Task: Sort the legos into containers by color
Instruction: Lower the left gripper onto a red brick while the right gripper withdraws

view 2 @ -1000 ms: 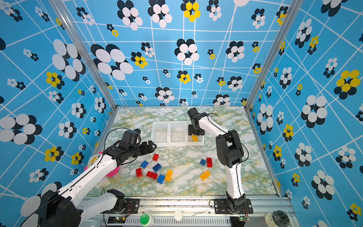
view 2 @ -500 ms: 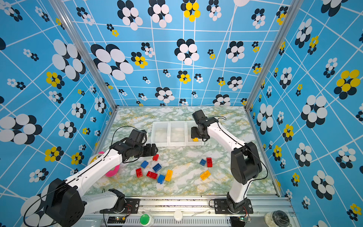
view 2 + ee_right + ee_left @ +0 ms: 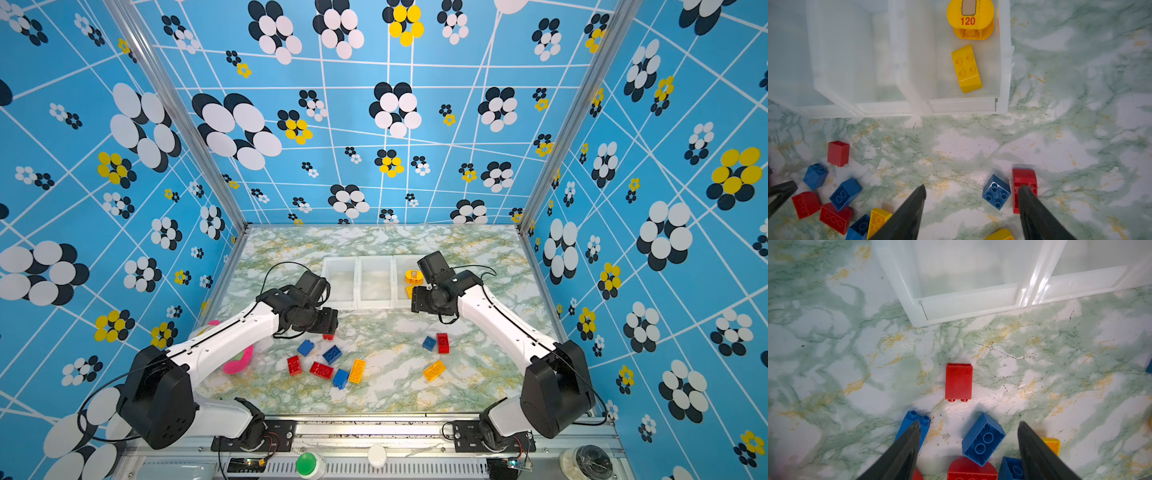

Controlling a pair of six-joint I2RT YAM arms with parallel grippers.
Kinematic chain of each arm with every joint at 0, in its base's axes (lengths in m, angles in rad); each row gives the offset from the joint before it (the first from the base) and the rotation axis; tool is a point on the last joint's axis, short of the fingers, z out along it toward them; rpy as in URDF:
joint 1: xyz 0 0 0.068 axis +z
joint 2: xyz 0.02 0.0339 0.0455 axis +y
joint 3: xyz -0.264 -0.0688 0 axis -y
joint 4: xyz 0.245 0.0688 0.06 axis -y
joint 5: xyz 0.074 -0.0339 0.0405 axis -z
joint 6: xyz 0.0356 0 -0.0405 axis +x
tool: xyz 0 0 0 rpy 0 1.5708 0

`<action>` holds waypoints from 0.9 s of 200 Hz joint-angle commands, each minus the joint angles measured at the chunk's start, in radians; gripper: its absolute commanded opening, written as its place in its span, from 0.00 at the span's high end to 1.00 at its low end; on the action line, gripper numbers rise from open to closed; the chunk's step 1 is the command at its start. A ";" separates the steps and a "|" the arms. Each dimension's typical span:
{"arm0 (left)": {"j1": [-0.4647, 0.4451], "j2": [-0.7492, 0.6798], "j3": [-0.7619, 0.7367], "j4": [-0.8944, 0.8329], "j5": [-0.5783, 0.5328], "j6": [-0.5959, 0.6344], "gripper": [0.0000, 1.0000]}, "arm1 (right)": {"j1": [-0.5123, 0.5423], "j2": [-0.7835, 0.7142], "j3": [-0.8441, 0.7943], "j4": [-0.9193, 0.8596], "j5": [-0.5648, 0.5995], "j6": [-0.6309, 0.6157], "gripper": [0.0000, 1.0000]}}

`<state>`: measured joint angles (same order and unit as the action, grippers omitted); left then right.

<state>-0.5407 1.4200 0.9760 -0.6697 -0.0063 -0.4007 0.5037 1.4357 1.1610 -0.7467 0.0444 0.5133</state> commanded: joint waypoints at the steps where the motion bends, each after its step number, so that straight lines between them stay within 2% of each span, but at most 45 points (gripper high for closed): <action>1: -0.015 0.046 0.031 -0.025 -0.029 0.029 0.27 | 0.008 -0.040 -0.024 -0.020 -0.005 0.027 0.27; 69: -0.027 0.170 0.053 -0.018 -0.035 0.047 0.31 | 0.008 -0.065 -0.037 -0.021 -0.006 0.033 0.27; 180: -0.027 0.295 0.073 0.015 -0.055 0.057 0.38 | 0.010 -0.070 -0.048 -0.011 -0.009 0.045 0.27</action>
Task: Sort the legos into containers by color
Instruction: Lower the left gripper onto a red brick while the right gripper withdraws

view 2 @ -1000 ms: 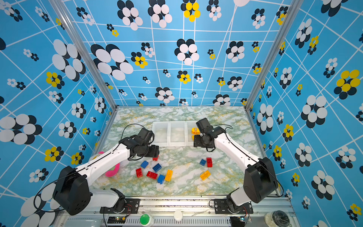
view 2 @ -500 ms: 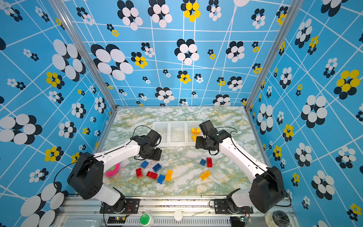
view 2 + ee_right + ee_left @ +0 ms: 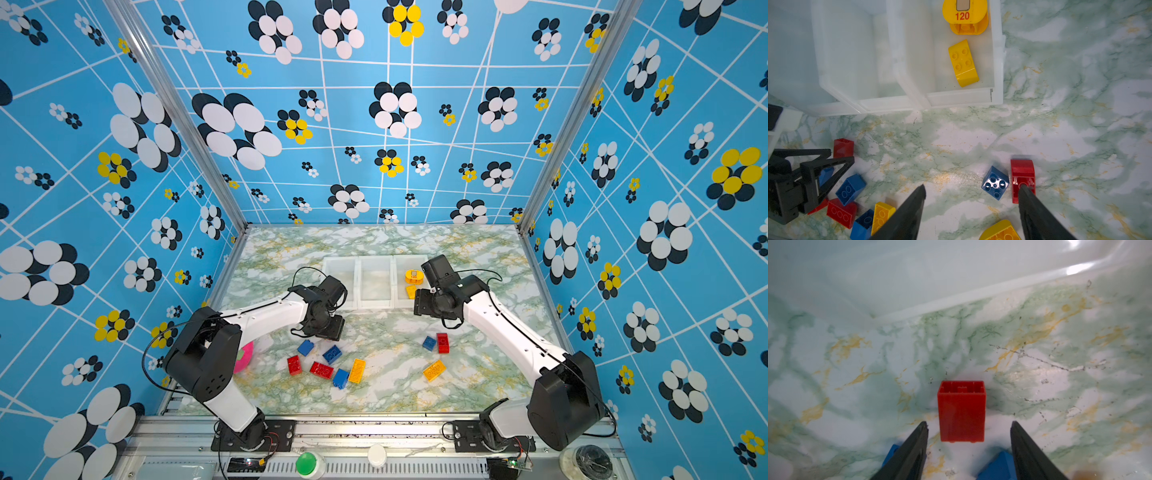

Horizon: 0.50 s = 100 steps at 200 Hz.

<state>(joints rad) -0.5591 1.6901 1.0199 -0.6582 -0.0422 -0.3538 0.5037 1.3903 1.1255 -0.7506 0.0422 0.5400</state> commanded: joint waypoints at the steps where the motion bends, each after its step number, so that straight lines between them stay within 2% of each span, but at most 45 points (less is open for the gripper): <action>1: -0.008 0.025 0.029 0.004 -0.019 0.009 0.38 | 0.009 -0.025 -0.013 -0.007 -0.007 0.017 0.27; 60: -0.008 0.059 0.029 0.020 -0.018 0.006 0.49 | 0.010 -0.025 -0.018 -0.004 -0.008 0.022 0.27; 86: -0.010 0.056 0.028 0.019 -0.025 0.003 0.56 | 0.010 -0.025 -0.017 -0.006 -0.007 0.022 0.27; 89: -0.010 0.053 0.027 0.019 -0.026 0.002 0.60 | 0.010 -0.025 -0.016 -0.006 -0.007 0.021 0.27; 100: -0.010 0.048 0.026 0.018 -0.027 0.001 0.63 | 0.010 -0.026 -0.016 -0.006 -0.008 0.022 0.27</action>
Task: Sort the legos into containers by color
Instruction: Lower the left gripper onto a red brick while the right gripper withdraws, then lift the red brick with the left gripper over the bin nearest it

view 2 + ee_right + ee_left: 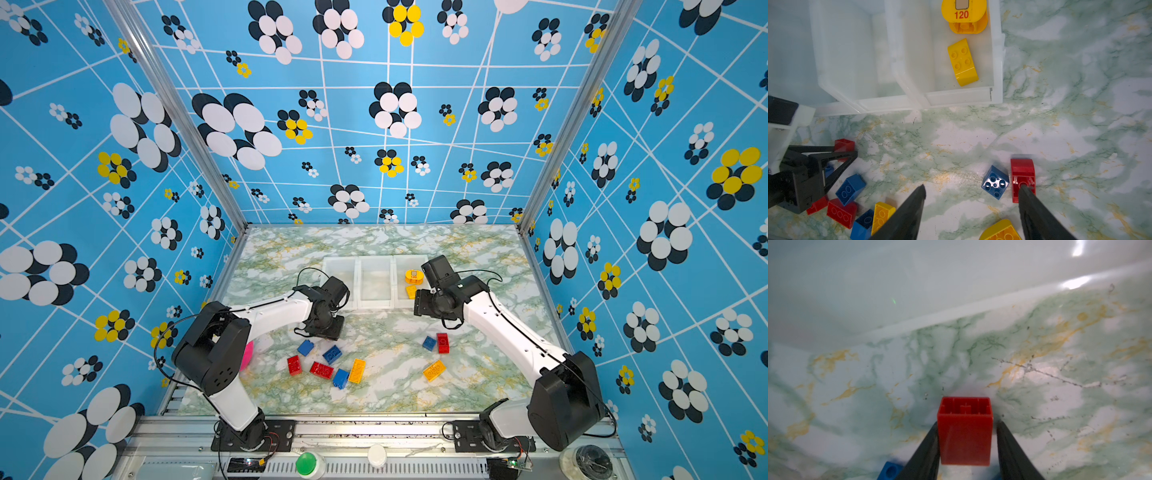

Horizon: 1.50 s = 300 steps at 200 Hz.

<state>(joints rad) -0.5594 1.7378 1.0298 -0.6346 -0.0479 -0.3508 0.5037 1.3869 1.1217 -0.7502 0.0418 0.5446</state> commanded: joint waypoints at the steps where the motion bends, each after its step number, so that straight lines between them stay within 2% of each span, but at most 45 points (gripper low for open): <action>1: -0.010 -0.001 0.016 -0.005 -0.023 -0.003 0.64 | 0.010 -0.024 -0.012 -0.007 -0.008 0.017 0.27; 68: -0.023 -0.082 0.003 -0.004 -0.049 -0.021 0.76 | 0.010 -0.034 -0.020 -0.006 -0.003 0.019 0.27; 123: -0.031 -0.250 -0.011 0.029 -0.061 -0.056 0.80 | 0.010 -0.058 -0.039 -0.002 -0.008 0.028 0.27; 163: -0.028 -0.311 0.054 0.007 -0.090 -0.045 0.82 | 0.011 -0.063 -0.051 0.008 -0.016 0.040 0.27; 238: 0.040 -0.221 0.219 0.013 -0.086 0.015 0.83 | 0.024 -0.080 -0.069 0.027 -0.025 0.057 0.27; 300: 0.087 -0.112 0.287 0.035 -0.076 0.031 0.84 | 0.025 -0.084 -0.040 0.011 -0.028 0.046 0.27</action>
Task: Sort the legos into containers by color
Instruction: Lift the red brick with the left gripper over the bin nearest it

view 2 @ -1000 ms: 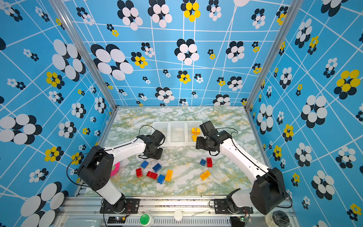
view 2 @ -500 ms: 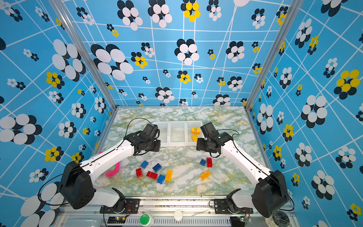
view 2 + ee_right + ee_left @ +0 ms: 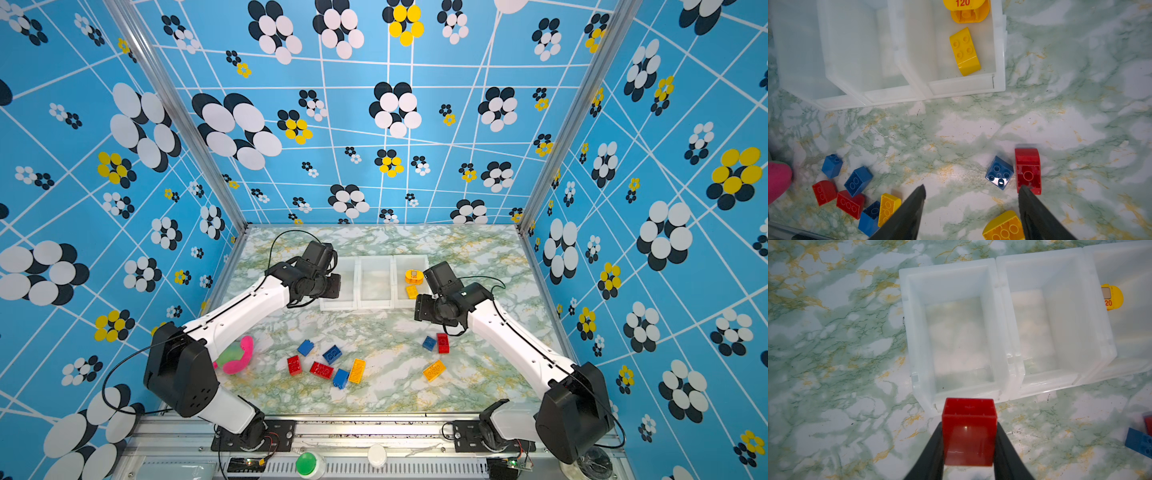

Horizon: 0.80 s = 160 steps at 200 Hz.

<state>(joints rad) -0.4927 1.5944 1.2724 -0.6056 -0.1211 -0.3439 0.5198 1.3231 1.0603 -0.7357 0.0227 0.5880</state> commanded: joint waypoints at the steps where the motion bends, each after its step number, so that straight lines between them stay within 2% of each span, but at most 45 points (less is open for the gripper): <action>1: 0.020 0.033 0.045 0.006 -0.002 0.025 0.83 | 0.008 -0.020 0.021 -0.004 -0.009 0.003 0.27; 104: 0.037 0.219 0.151 0.038 0.002 0.029 0.83 | 0.009 -0.015 0.027 -0.007 -0.007 -0.002 0.26; 160: 0.037 0.285 0.177 0.030 -0.018 0.034 0.78 | 0.008 -0.016 0.021 -0.007 -0.004 -0.004 0.26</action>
<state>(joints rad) -0.4637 1.8465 1.4132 -0.5716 -0.1215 -0.3271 0.5198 1.3231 1.0615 -0.7357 0.0193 0.5877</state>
